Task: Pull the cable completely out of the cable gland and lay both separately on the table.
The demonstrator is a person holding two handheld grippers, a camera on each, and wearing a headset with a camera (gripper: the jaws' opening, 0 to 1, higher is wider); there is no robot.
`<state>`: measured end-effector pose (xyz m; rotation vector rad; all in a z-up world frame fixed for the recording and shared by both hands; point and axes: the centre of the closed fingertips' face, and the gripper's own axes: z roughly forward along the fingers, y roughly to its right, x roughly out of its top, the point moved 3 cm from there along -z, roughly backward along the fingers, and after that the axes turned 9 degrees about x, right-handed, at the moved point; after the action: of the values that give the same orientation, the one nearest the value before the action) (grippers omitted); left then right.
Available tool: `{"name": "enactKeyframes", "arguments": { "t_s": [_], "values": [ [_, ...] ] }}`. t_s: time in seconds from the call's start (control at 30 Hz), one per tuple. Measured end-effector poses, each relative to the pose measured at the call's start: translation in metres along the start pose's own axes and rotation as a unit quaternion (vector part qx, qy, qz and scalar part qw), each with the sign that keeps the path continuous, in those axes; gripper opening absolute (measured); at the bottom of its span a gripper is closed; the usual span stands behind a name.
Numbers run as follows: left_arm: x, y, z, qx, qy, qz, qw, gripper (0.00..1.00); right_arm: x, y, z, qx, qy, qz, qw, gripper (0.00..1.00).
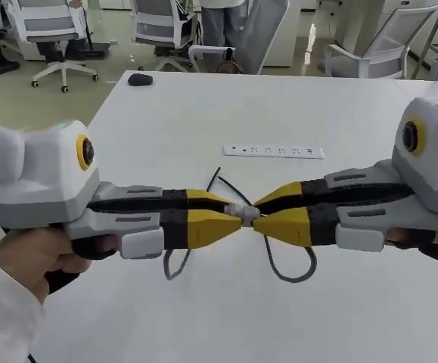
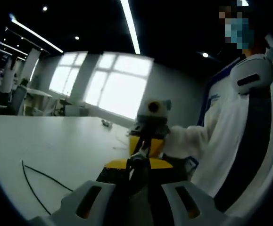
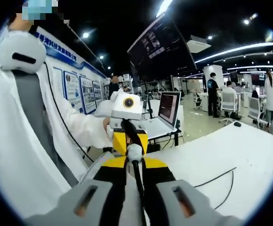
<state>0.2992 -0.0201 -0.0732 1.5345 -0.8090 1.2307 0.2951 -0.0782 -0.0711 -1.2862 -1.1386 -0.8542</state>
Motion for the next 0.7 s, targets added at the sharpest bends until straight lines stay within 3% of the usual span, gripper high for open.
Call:
{"name": "enactKeyframes", "arguments": {
  "t_s": [0.27, 0.47, 0.5, 0.67, 0.7],
  "values": [
    [0.002, 0.006, 0.004, -0.005, 0.011, 0.03, 0.9995, 0.14, 0.002, -0.001, -0.002, 0.016, 0.026, 0.021, 0.9993, 0.11],
    [-0.004, 0.002, 0.006, -0.007, -0.003, 0.01, 0.9999, 0.14, -0.003, -0.002, -0.002, 0.009, -0.003, 0.0, 0.9999, 0.09],
    [-0.005, 0.001, 0.005, -0.006, -0.007, 0.007, 0.9999, 0.14, -0.004, -0.001, -0.002, 0.005, -0.016, -0.022, 0.9996, 0.09],
    [-0.009, -0.002, 0.004, -0.005, -0.023, -0.042, 0.9989, 0.14, -0.005, -0.001, 0.0, -0.012, -0.037, -0.066, 0.997, 0.08],
    [-0.01, -0.004, 0.004, -0.005, -0.026, -0.054, 0.9982, 0.14, -0.006, -0.001, 0.0, -0.016, -0.055, -0.103, 0.993, 0.08]
  ]
}}
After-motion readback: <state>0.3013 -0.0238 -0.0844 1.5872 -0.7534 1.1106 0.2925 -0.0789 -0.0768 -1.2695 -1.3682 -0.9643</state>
